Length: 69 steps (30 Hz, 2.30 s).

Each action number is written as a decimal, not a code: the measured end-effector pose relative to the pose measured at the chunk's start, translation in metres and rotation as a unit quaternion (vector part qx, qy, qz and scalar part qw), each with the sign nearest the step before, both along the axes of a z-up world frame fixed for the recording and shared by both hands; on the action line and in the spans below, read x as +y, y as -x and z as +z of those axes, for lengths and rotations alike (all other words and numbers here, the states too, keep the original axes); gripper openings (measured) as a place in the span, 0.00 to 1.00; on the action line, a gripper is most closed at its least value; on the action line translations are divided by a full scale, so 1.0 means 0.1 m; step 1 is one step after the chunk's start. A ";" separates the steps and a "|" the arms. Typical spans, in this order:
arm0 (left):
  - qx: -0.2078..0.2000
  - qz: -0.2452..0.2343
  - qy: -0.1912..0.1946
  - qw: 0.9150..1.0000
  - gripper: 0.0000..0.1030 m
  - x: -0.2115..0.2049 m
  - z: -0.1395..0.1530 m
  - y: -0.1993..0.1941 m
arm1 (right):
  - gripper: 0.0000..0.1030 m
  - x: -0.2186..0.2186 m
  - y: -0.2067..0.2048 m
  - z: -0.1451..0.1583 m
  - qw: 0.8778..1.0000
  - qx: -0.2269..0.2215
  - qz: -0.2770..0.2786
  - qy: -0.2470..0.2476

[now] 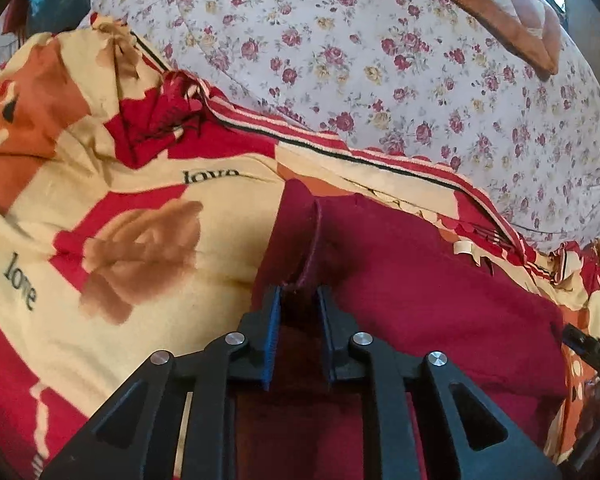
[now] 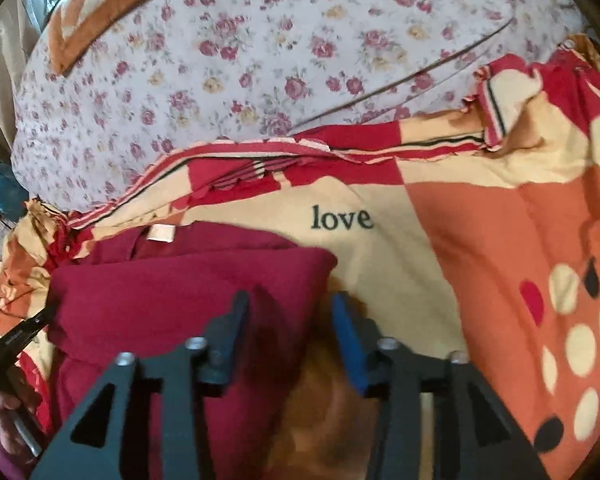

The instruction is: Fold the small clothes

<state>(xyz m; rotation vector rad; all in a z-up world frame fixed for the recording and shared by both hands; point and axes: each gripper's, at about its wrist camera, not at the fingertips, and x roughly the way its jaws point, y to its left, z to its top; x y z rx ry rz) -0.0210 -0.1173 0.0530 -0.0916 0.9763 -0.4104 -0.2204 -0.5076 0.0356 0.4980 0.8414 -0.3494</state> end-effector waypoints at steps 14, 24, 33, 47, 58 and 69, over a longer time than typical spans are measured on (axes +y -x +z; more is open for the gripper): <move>-0.028 0.003 -0.048 0.998 0.01 -0.02 -0.01 0.23 | 0.14 0.32 0.23 -0.18 0.998 0.043 0.042 0.017; -0.056 0.000 -0.062 0.997 0.01 0.02 0.11 0.38 | 0.40 0.41 0.46 0.14 0.999 0.003 0.026 0.020; -0.081 -0.006 -0.076 0.994 0.02 0.07 0.29 0.60 | 0.44 0.59 0.16 -0.11 0.996 0.065 0.058 0.022; -0.075 -0.046 -0.060 0.994 0.10 0.33 0.46 1.20 | 0.67 0.82 1.11 0.78 0.989 -0.036 0.144 0.014; 0.038 -0.110 -0.035 0.993 0.21 0.73 0.13 2.04 | 0.74 1.37 1.80 0.32 0.967 0.012 0.253 -0.030; 0.135 -0.098 -0.044 0.985 0.21 0.90 -0.43 2.46 | 0.74 1.60 1.90 -0.46 0.961 0.090 0.255 -0.053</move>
